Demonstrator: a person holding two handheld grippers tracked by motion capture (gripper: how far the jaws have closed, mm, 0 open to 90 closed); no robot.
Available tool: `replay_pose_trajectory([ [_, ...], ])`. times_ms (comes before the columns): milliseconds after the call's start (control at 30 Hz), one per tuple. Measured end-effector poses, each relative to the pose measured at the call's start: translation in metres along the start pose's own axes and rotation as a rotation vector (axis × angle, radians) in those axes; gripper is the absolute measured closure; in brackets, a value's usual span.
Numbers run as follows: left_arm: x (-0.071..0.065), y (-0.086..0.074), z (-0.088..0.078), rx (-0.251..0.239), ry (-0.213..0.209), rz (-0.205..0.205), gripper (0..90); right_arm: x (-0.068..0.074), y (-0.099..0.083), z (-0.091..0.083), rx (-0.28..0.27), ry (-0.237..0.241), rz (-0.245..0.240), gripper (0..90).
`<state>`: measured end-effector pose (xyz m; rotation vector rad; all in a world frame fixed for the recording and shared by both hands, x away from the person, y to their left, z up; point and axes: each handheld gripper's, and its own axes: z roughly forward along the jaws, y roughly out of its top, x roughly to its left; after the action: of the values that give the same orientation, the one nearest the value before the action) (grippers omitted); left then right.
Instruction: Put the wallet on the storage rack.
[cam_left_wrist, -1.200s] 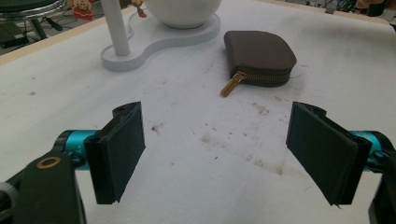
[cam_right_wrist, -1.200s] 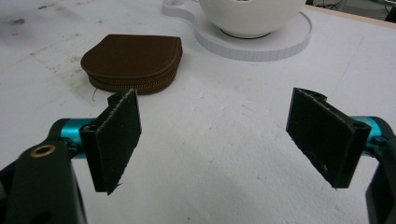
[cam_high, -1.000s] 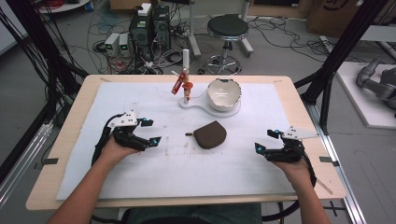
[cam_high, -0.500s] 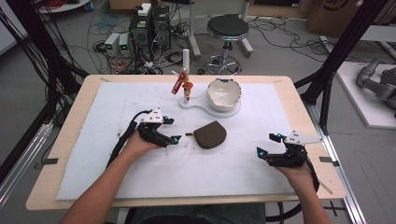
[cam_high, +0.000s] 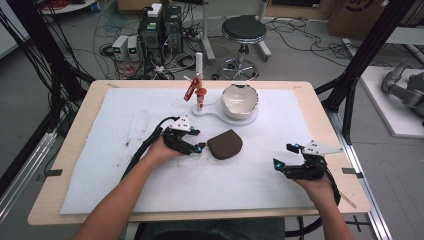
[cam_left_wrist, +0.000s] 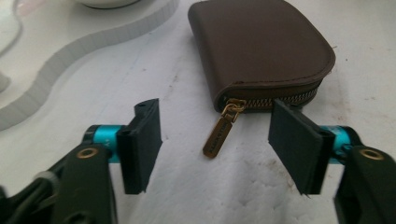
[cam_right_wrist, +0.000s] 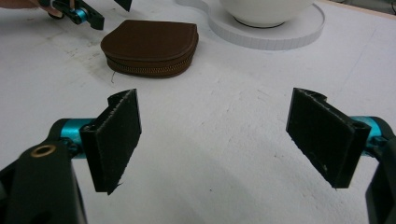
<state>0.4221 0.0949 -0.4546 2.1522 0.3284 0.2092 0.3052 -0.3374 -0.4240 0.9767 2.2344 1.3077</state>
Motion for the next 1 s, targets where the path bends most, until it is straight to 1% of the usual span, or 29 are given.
replay_pose_trajectory([
  [33, -0.0011, 0.0022, 0.0045, 0.032, 0.003, 0.018, 40.4, -0.0002, -0.0003, 0.0001, 0.002, 0.005, 0.004, 18.1],
  [67, -0.0011, 0.0022, 0.0045, 0.032, 0.003, 0.018, 41.6, -0.0002, -0.0003, 0.0001, 0.002, 0.005, 0.004, 18.1],
  [100, -0.0016, 0.0033, 0.007, 0.047, 0.008, 0.021, 41.6, -0.0005, -0.0005, 0.0002, 0.002, 0.006, 0.004, 18.1],
  [200, -0.002, 0.0042, 0.01, 0.077, 0.006, 0.033, 49.3, -0.0014, -0.0011, 0.0003, 0.001, 0.004, 0.003, 18.1],
  [300, -0.0036, 0.0044, 0.0109, 0.08, -0.013, 0.047, 55.8, -0.002, -0.0016, 0.0005, 0.001, 0.003, 0.007, 18.1],
  [333, -0.004, 0.0044, 0.0112, 0.078, -0.018, 0.055, 59.5, -0.0023, -0.0017, 0.0006, 0.002, 0.005, 0.007, 18.1],
  [367, -0.0045, 0.0045, 0.011, 0.081, -0.025, 0.063, 61.1, -0.0022, -0.0017, 0.0007, 0.004, 0.006, 0.007, 18.1],
  [433, -0.0057, 0.0048, 0.0107, 0.086, -0.037, 0.067, 68.0, -0.0023, -0.0016, 0.001, 0.002, 0.004, 0.008, 18.2],
  [467, -0.006, 0.0047, 0.0106, 0.087, -0.036, 0.061, 68.8, -0.0021, -0.0015, 0.0009, 0.001, 0.007, 0.01, 18.1],
  [500, -0.0061, 0.0048, 0.0106, 0.088, -0.04, 0.06, 71.6, -0.0021, -0.0014, 0.0005, -0.001, 0.006, 0.009, 18.1],
  [533, -0.0067, 0.0047, 0.0106, 0.087, -0.045, 0.059, 71.6, -0.0021, -0.0014, 0.0005, -0.001, 0.006, 0.009, 18.1],
  [767, -0.0081, 0.0047, 0.0106, 0.087, -0.059, 0.057, 80.0, -0.0029, -0.0021, -0.0007, -0.007, 0.003, 0.012, 18.1],
  [867, -0.0085, 0.005, 0.0105, 0.089, -0.058, 0.055, 82.8, -0.003, -0.0021, -0.0006, -0.008, 0.001, 0.011, 18.1],
  [900, -0.0089, 0.0054, 0.0102, 0.095, -0.052, 0.063, 87.4, -0.003, -0.0021, -0.0006, -0.008, 0.002, 0.012, 18.2],
  [967, -0.0091, 0.0056, 0.0102, 0.097, -0.05, 0.058, 88.0, -0.0028, -0.0018, -0.0005, -0.009, 0.0, 0.012, 18.1],
  [1000, -0.009, 0.0054, 0.0103, 0.095, -0.051, 0.049, 88.1, -0.0026, -0.0016, -0.0004, -0.008, 0.0, 0.012, 18.1],
])
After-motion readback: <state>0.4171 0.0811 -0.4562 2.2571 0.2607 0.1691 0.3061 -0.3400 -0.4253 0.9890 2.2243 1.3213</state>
